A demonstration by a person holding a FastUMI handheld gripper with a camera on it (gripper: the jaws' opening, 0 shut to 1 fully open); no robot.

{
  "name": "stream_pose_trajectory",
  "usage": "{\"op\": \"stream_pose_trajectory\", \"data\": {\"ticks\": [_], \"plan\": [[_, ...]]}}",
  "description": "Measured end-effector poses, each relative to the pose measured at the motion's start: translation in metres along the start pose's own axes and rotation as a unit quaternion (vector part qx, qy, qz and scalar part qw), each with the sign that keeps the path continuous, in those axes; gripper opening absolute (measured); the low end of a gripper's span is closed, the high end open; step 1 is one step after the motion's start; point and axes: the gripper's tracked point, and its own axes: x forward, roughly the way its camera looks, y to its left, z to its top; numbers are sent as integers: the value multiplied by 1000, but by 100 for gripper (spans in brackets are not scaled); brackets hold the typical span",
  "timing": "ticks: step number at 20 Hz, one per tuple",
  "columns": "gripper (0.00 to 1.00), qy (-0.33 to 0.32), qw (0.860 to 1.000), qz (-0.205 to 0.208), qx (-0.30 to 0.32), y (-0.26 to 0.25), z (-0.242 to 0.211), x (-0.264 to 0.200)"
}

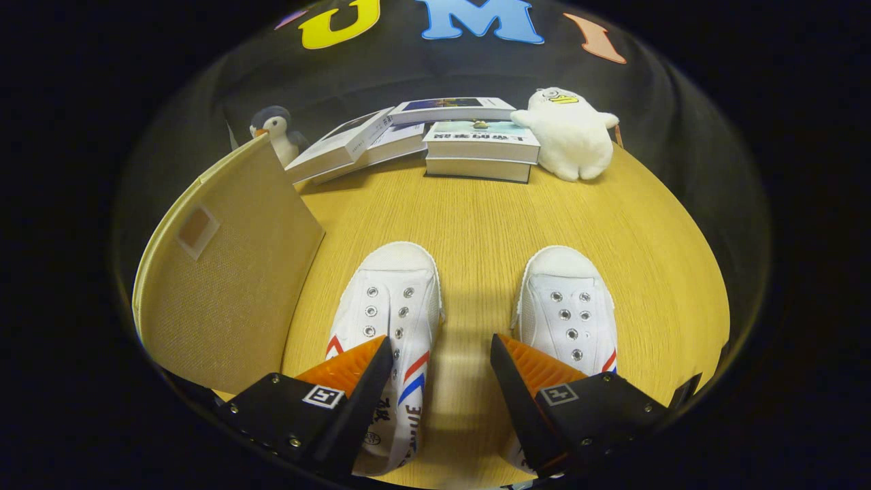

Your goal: Open the storage box then place both shoes into the box .Put the left shoe in first, then the right shoe, with the right side of both shoes facing outward in a uniform manner.

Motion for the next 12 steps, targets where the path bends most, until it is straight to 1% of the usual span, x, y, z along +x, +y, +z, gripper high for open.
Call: {"op": "stream_pose_trajectory", "data": {"ticks": [1, 2, 3, 6, 7, 8, 9, 11, 12], "plan": [[82, 4, 1000, 8, 8, 5, -1, 2], [71, 7, 1000, 8, 8, 6, -2, 3], [65, 8, 1000, 7, 7, 7, -2, 4], [64, 15, 1000, 9, 1, 7, -2, 4], [65, 18, 999, 31, 13, 16, -3, 6], [48, 19, 999, 27, 27, 18, -5, -4], [31, 23, 999, 25, 23, 18, -6, 8], [33, 23, 1000, 14, 13, 15, -5, 0], [23, 24, 999, 12, 29, 18, -1, 1]]}}
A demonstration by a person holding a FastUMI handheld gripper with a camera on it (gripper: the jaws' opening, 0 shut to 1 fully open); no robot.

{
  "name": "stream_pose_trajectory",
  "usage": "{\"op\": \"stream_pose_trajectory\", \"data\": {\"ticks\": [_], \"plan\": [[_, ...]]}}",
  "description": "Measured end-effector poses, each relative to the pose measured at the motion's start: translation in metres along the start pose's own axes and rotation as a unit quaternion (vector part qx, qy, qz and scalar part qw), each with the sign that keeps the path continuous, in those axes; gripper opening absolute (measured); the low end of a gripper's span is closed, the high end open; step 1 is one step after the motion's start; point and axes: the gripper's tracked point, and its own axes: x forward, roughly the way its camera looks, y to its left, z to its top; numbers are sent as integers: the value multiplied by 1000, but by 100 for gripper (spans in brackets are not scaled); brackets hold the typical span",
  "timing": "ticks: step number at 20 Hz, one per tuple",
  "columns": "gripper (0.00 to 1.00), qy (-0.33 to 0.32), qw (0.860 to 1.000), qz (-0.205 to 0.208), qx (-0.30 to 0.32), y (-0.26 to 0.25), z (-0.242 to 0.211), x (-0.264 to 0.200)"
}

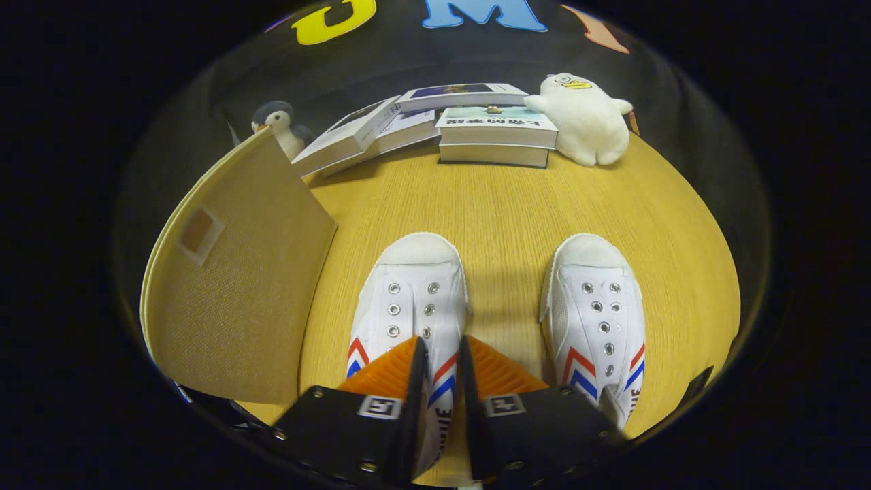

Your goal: Open the storage box then place both shoes into the box .Put the left shoe in first, then the right shoe, with the right side of both shoes facing outward in a uniform manner.

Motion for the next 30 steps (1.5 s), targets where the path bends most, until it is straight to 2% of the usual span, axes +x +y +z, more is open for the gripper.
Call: {"op": "stream_pose_trajectory", "data": {"ticks": [1, 3, 4, 9, 13, 24, 30], "plan": [[13, 6, 1000, -2, 5, -1, -3, -2], [12, 2, 999, 1, 33, 2, -1, 1], [1, 10, 999, 4, 35, 1, 1, 0], [0, 24, 994, 24, 103, 7, 4, -15], [0, 17, 991, 46, 124, 17, 19, -38], [1, -55, 988, 87, 115, 74, 100, -122], [0, -80, 987, 106, 92, 131, 125, -140]]}}
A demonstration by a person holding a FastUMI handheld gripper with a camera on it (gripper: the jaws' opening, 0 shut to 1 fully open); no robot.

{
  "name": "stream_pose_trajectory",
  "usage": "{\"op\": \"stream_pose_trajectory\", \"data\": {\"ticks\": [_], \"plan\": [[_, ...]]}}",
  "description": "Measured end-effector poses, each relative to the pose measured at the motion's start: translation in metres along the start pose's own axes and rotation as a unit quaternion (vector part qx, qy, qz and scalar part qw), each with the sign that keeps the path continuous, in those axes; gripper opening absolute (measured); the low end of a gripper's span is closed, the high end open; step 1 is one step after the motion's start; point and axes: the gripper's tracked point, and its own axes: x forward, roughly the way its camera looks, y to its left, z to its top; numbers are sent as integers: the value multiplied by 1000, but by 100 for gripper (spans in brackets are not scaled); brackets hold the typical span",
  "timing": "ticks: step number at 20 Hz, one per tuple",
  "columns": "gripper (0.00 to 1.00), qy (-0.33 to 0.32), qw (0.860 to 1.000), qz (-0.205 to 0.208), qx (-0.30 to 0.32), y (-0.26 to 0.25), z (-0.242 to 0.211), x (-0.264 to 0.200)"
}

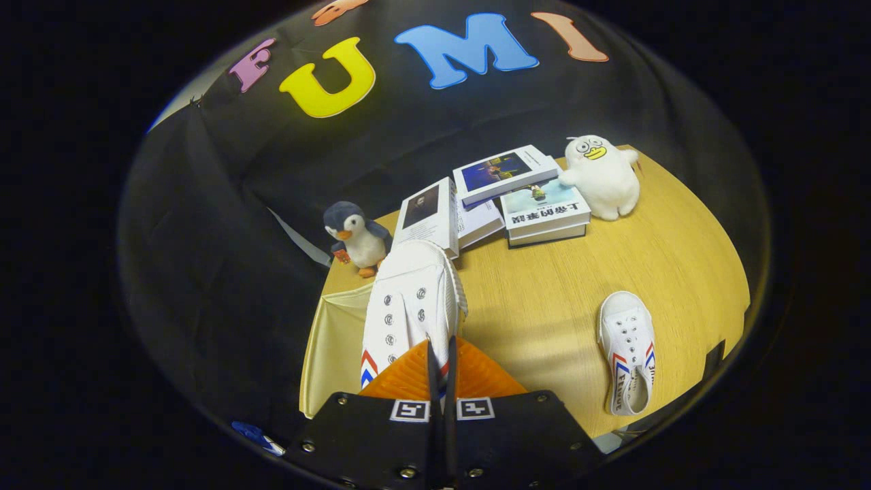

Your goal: Open the storage box then place both shoes into the box .Put the left shoe in first, then the right shoe, with the right side of both shoes facing outward in a uniform manner.

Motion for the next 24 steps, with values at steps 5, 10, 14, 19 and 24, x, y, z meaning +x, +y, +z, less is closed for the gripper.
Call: {"op": "stream_pose_trajectory", "data": {"ticks": [5, 10, 14, 19, 24], "plan": [[0, 6, 1000, 11, -17, 45, -11, 19], [0, 17, 999, 5, -30, 76, -27, 45], [0, 38, 998, -5, -41, 93, -50, 72], [0, 63, 997, -24, -38, 94, -82, 103], [1, 82, 995, -40, -37, 93, -100, 126]]}}
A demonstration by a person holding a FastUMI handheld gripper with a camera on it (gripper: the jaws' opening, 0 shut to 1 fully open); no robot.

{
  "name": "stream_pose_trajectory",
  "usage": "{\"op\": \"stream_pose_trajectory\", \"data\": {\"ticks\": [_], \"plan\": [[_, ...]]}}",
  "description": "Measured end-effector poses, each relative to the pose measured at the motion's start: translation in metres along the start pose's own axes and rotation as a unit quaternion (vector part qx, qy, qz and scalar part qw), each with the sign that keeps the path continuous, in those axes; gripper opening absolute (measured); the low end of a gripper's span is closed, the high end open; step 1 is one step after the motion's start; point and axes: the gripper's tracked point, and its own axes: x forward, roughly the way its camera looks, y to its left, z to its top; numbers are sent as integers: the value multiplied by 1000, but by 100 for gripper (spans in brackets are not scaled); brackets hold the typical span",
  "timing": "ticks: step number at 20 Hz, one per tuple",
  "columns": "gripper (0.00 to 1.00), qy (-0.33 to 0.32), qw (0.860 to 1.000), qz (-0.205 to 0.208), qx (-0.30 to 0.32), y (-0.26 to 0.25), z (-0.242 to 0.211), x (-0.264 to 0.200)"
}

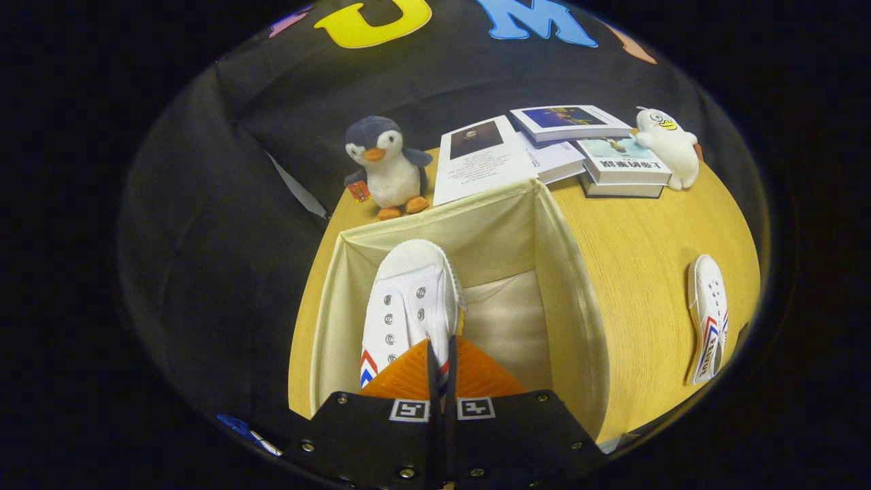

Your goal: Open the storage box then place both shoes into the box .Put the left shoe in first, then the right shoe, with the right side of both shoes facing outward in a uniform manner.

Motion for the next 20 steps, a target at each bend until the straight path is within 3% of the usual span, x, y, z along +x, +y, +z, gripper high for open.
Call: {"op": "stream_pose_trajectory", "data": {"ticks": [4, 5, 6, 8, 10, 11, 17, 20], "plan": [[1, 15, 1000, -5, -15, 4, -11, 16], [7, 20, 1000, 2, -25, 9, -16, 18], [8, 23, 999, 12, -32, 15, -18, 21], [31, 24, 997, 57, -56, 34, -23, 16], [73, 8, 993, 58, -99, 33, -14, 5], [100, -3, 991, 49, -122, 26, -11, 1], [99, -66, 988, 63, -126, 1, 25, -53], [99, -91, 987, 50, -124, -31, 43, -78]]}}
